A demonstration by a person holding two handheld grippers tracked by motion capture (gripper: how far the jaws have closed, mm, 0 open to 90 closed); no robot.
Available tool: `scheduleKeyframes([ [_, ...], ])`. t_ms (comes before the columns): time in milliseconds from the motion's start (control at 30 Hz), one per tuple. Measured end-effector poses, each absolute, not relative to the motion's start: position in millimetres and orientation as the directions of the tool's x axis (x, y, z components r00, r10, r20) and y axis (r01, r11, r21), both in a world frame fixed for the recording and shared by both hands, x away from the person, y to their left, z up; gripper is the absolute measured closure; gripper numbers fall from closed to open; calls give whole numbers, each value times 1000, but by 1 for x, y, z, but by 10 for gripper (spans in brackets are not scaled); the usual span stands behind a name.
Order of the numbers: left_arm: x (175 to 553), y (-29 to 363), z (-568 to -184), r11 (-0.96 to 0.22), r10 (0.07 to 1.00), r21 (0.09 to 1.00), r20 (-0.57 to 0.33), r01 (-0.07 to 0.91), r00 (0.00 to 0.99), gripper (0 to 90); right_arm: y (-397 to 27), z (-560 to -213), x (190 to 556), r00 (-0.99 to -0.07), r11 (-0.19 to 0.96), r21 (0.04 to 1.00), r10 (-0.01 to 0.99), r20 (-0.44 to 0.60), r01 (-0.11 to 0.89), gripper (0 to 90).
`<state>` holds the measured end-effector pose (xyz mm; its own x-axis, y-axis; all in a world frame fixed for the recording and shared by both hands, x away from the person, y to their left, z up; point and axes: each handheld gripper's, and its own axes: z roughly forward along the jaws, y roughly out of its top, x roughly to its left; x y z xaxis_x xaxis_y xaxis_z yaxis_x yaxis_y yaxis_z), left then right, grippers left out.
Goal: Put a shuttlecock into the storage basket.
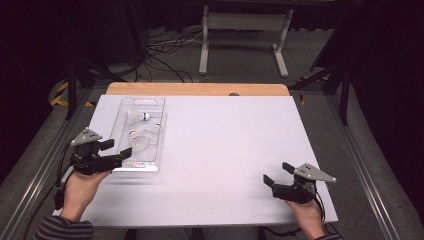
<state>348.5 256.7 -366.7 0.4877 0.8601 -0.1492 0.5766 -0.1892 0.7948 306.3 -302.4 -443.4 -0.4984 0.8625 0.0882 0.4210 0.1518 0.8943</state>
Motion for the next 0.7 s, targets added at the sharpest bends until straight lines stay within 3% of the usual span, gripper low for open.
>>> scheduleKeyframes([
  [700, 338, 261, -377, -149, 864, 811, -171, 565, 473, 271, -302, -443, 306, -499, 154, 893, 862, 88, 423, 121],
])
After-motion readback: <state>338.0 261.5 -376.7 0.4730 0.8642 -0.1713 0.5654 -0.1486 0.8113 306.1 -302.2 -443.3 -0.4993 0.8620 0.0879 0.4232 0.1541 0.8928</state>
